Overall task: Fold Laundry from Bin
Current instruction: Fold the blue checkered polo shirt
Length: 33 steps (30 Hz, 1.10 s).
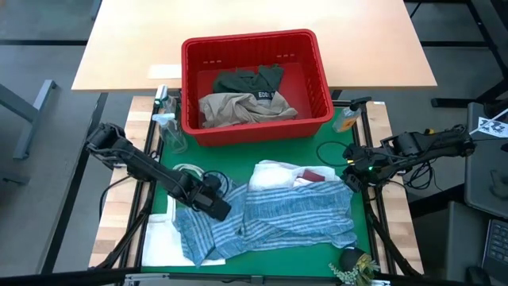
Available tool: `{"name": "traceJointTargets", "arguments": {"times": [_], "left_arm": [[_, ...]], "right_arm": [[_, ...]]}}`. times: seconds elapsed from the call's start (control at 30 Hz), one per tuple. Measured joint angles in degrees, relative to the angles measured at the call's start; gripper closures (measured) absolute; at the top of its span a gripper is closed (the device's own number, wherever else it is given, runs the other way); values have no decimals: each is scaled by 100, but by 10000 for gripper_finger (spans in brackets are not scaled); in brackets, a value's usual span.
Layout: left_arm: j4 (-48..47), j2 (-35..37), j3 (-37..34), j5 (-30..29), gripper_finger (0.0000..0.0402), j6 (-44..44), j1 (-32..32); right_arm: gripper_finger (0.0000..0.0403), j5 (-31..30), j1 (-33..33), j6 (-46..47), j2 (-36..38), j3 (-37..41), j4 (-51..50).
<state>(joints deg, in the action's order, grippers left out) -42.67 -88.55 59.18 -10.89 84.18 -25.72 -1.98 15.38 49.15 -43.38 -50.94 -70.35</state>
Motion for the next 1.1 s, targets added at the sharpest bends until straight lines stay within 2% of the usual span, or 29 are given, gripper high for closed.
{"name": "traceJointTargets", "arguments": {"times": [0.37,0.47,0.67,0.83,1.0,1.1], "left_arm": [[-155,17,2,1619,262,-316,260],[-176,17,2,1796,262,-358,252],[-162,17,2,1701,262,-304,95],[1,17,2,1053,262,-122,-44],[873,17,2,393,262,-74,-37],[1449,17,2,90,262,-341,21]], "right_arm": [[276,0,0,0,0,0,2],[276,0,0,0,0,0,1],[276,0,0,0,0,0,2],[276,0,-1,0,0,0,1],[276,0,0,0,0,0,2],[276,0,-2,0,-2,0,1]]}}
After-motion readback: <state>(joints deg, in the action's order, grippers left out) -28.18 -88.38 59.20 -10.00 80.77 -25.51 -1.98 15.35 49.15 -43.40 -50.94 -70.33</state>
